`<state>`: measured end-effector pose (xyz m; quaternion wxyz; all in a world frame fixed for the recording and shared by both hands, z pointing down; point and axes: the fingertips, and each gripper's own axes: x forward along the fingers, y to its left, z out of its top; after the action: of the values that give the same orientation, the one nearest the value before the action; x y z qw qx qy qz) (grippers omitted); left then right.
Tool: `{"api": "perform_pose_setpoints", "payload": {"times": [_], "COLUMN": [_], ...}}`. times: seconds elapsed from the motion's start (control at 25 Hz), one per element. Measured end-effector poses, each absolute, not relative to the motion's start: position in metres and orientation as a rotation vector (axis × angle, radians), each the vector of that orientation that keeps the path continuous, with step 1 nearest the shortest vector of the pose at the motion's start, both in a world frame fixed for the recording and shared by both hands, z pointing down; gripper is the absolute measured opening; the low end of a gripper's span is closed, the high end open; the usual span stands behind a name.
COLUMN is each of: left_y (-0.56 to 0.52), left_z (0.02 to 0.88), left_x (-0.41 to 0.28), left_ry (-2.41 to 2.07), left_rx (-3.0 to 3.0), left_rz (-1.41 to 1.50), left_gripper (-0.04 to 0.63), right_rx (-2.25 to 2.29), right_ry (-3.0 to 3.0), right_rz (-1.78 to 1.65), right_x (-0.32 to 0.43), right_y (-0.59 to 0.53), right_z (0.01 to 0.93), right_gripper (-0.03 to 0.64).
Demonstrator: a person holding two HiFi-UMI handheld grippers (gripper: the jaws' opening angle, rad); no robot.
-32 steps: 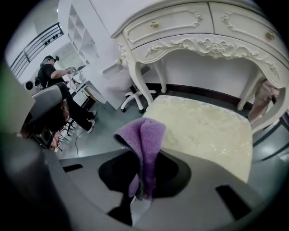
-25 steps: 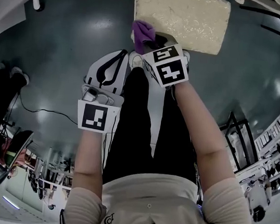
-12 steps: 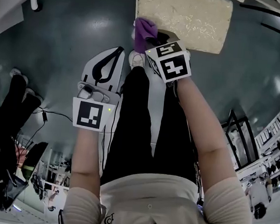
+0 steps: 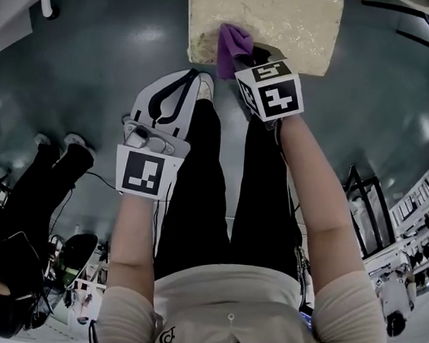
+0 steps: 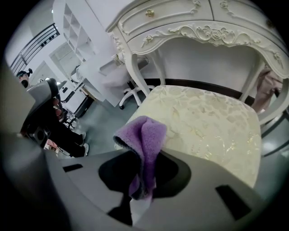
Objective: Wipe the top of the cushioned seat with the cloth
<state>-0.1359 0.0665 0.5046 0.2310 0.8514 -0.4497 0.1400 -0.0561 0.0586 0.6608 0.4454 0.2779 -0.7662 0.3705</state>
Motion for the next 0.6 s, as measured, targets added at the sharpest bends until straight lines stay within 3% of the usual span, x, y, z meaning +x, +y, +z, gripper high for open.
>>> {"api": "perform_pose_setpoints", "payload": {"times": [0.6], "left_y": [0.044], "left_z": [0.507], "left_x": [-0.046], "left_ry": [-1.212], "left_rx": [2.348], "left_rz": [0.388], "left_gripper": [0.014], "right_rx": [0.664], "right_ry": [-1.883], "right_rz": [0.927], "right_x": [0.04], "right_y": [0.047], "right_z": [0.664], "right_gripper": [0.081]}}
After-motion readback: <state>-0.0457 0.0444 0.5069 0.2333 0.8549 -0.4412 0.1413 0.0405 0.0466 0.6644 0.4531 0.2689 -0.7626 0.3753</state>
